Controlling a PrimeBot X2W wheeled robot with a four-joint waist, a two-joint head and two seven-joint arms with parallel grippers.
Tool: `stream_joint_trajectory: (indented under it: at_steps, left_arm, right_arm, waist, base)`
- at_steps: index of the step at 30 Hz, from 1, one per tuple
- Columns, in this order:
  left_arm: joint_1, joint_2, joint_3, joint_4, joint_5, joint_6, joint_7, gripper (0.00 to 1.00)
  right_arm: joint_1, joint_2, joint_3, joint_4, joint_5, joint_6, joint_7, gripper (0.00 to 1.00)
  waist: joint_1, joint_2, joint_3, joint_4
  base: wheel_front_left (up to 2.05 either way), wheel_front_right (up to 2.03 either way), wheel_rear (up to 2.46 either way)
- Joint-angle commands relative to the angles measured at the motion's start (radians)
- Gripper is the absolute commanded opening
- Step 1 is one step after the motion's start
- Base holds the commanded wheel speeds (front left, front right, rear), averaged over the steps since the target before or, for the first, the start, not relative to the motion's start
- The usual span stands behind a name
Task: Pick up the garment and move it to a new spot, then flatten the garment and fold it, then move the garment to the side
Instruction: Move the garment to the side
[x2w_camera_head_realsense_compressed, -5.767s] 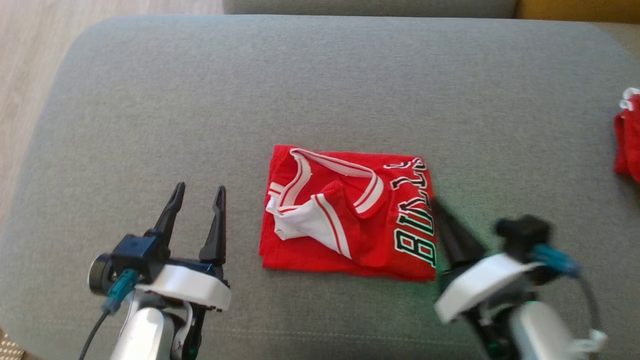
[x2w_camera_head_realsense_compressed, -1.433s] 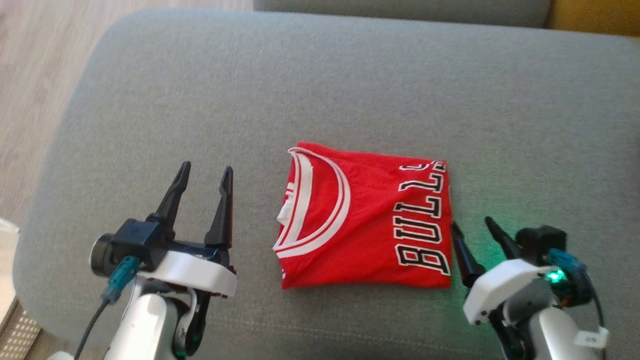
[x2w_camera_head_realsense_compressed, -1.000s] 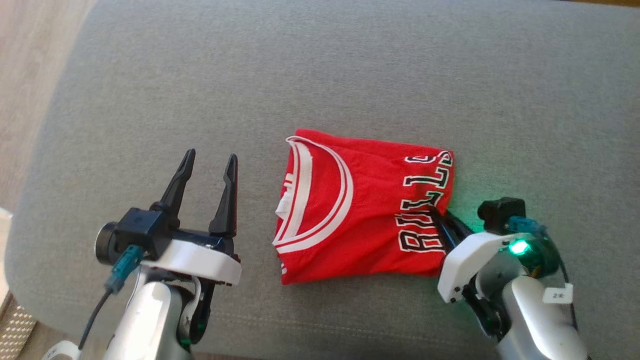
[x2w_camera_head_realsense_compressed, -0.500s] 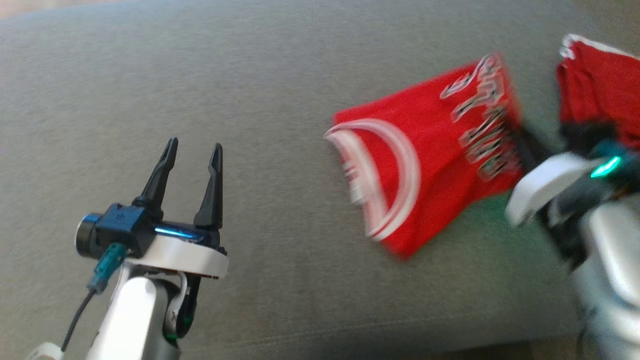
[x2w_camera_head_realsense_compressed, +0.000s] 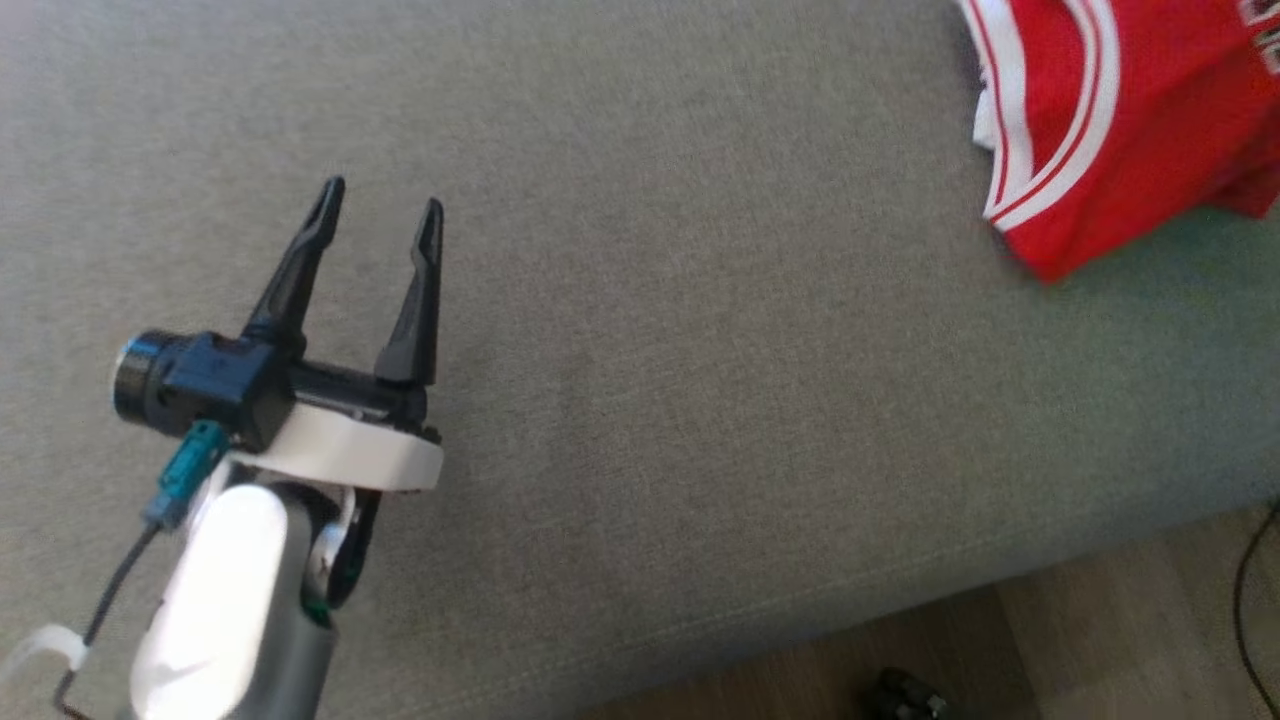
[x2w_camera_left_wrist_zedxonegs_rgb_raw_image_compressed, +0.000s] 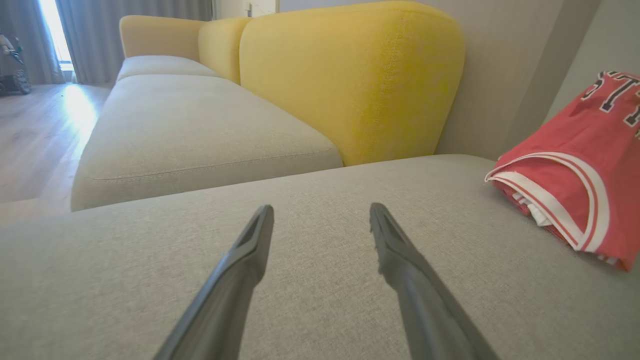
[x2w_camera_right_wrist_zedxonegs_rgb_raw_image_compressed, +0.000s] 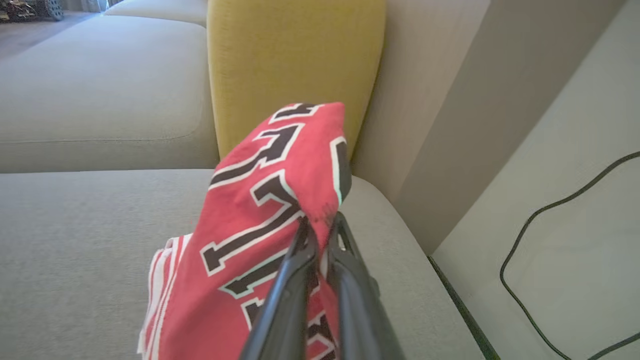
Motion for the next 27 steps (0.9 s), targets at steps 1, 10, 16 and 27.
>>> stream_joint_trajectory:
  at_steps: [1,10,16,27]
  left_arm:
    - [-0.041,0.027,0.028,-0.044,0.008,-0.003,0.004,1.0]
    - [-0.065,0.058,0.028,-0.063,0.014,-0.008,0.022,1.0]
    - [-0.047,0.065,0.031,-0.059,0.006,-0.001,0.023,1.0]
    - [0.034,0.041,0.045,-0.031,-0.031,0.037,0.006,1.0]
  right_arm:
    - [-0.031,-0.032,-0.003,-0.026,0.01,-0.001,-0.01,0.0]
    - [-0.108,-0.023,-0.055,0.088,0.028,-0.001,-0.051,1.0]
    - [-0.065,0.007,-0.101,0.09,0.013,-0.001,-0.081,1.0]
    - [0.195,0.196,-0.061,-0.209,-0.043,-0.001,-0.18,1.0]
  waist:
    - [-0.0001,0.0,0.035,-0.024]
    - [-0.0001,0.0,0.087,-0.046]
    - [-0.0001,0.0,0.055,-0.064]
    - [-0.0001,0.0,-0.069,-0.052]
  base:
    - [0.0,0.0,0.0]
    - [0.0,0.0,0.0]
    - [0.0,0.0,0.0]
    - [0.0,0.0,0.0]
